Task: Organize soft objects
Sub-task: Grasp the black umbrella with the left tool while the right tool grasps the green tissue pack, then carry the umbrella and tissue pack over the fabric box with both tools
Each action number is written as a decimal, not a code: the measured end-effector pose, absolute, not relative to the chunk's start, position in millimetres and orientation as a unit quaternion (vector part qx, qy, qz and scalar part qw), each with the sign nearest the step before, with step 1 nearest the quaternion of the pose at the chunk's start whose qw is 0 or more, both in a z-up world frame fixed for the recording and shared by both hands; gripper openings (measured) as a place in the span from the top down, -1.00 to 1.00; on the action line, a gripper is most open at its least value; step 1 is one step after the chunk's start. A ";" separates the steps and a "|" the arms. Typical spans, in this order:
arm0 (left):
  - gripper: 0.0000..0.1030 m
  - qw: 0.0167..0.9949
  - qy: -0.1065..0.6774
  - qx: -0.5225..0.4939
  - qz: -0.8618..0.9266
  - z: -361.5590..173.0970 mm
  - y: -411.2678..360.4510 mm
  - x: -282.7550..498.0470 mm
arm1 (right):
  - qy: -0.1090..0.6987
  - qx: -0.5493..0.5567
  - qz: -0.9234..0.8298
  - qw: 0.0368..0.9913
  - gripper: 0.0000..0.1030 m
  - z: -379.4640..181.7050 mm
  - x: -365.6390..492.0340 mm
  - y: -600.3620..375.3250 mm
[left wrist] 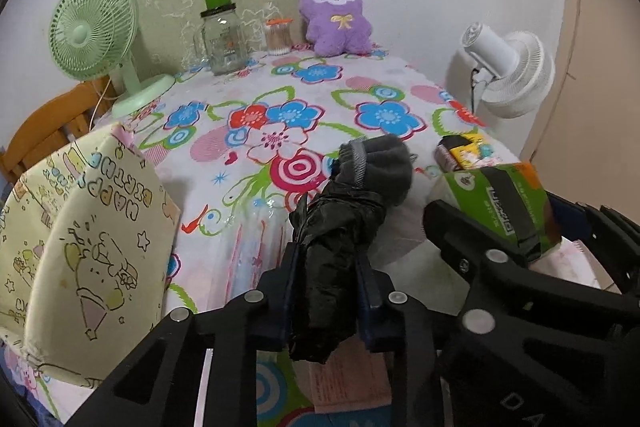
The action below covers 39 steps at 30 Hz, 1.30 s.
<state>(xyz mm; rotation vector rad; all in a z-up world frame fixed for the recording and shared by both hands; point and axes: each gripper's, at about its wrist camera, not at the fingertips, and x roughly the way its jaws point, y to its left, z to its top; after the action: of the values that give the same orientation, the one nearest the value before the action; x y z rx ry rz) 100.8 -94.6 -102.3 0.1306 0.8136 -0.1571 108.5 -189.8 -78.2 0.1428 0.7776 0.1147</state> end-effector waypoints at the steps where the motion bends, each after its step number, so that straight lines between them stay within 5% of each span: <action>1: 0.56 0.913 0.393 0.066 -0.080 -99.9 -95.4 98.5 | 0.376 0.068 0.054 0.923 -0.43 -75.5 106.4 -189.1; 39: 0.56 0.947 0.311 0.049 -0.068 -19.7 -42.0 38.7 | 0.308 0.047 0.034 0.950 -0.44 13.6 51.7 -135.1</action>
<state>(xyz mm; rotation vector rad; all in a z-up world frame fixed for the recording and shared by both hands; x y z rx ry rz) 38.7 -42.0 -19.7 0.0989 0.6332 -0.1391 51.7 -135.1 13.6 0.0957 0.6263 0.0690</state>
